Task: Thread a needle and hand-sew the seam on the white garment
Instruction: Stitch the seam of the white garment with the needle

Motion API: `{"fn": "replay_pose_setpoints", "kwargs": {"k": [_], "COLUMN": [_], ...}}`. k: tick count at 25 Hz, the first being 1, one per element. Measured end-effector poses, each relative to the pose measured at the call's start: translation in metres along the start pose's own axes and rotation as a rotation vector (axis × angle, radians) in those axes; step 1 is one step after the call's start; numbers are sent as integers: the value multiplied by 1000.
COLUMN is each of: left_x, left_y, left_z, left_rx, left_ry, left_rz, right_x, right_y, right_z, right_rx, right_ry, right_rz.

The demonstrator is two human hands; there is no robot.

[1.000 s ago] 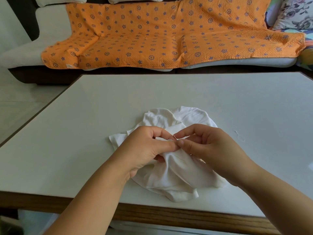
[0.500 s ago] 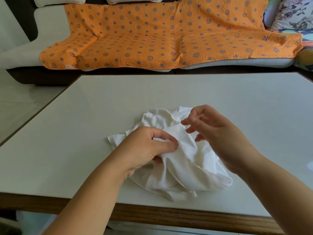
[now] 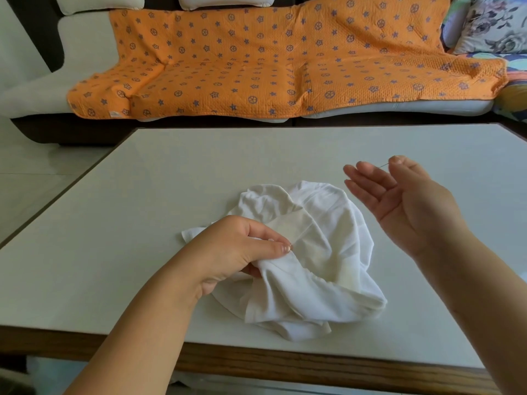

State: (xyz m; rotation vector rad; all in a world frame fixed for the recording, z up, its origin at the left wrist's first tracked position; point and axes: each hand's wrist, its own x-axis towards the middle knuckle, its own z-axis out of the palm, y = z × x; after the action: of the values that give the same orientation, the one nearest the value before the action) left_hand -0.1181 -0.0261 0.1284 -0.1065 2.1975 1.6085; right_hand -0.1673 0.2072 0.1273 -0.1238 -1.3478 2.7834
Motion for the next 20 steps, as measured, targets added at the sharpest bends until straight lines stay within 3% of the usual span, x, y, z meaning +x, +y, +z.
{"fn": "replay_pose_setpoints", "kwargs": {"k": [8,11,15,20], "left_x": [2,1,0,-2], "left_y": [-1,0,2,1], "left_z": [0,0,3,-1], "left_rx": [14,-49,-135,-136], "left_ry": [58,78,91,58], "left_rz": [3,48,117,116], "right_x": [-4,-15,-47,-57], "right_y": [-4,5,44,53], "right_z": [2,12,20,23], "right_rx": [-218,-499,-1088,-1392], "right_ry": [71,30,-227,-349], "right_rz": [-213,-166,-87,-289]}}
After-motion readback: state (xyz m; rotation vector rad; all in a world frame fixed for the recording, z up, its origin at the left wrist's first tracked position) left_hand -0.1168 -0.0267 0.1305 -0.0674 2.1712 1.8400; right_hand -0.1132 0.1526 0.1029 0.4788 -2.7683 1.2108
